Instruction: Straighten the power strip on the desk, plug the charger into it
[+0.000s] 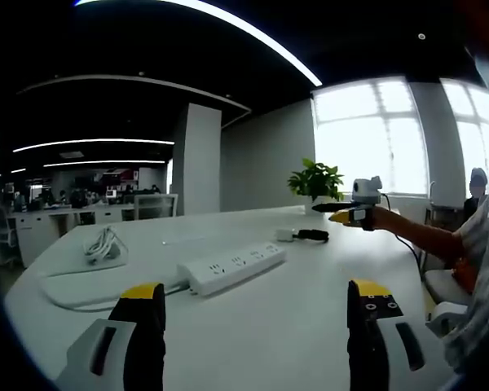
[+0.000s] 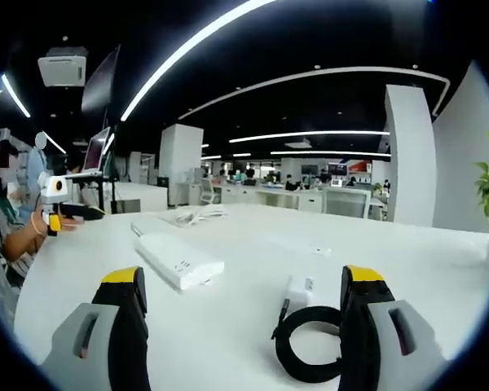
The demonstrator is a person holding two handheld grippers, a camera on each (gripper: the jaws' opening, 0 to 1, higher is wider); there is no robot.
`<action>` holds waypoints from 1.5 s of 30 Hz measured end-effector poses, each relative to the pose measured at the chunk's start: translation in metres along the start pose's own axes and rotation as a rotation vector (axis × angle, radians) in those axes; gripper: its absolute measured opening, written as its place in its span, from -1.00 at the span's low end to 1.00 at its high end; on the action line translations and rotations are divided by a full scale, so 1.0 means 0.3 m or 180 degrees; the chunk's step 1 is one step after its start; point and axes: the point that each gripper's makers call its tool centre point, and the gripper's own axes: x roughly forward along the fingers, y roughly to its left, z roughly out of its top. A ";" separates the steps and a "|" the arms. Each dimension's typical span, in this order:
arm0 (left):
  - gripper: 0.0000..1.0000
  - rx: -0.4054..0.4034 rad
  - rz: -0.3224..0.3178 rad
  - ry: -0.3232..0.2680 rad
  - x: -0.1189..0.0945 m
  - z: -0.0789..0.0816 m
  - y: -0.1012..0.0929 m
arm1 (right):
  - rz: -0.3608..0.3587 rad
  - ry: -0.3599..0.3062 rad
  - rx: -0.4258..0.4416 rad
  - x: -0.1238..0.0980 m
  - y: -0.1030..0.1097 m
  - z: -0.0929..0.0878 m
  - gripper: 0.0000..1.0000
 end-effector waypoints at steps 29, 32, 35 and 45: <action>0.87 -0.0028 -0.0014 -0.0040 -0.010 0.006 -0.006 | -0.0141 0.0505 0.0195 0.026 -0.122 -0.165 0.43; 0.87 -0.0028 -0.0011 -0.0041 -0.011 0.006 -0.004 | -0.0128 0.0610 0.0180 0.026 -0.116 -0.183 0.38; 0.87 -0.0036 -0.0026 -0.0041 -0.008 0.005 -0.007 | -0.0120 0.0673 0.0255 0.026 -0.116 -0.196 0.31; 0.87 -0.0038 -0.0067 -0.0042 0.000 0.003 -0.019 | -0.0167 0.0841 0.0448 0.017 -0.127 -0.223 0.15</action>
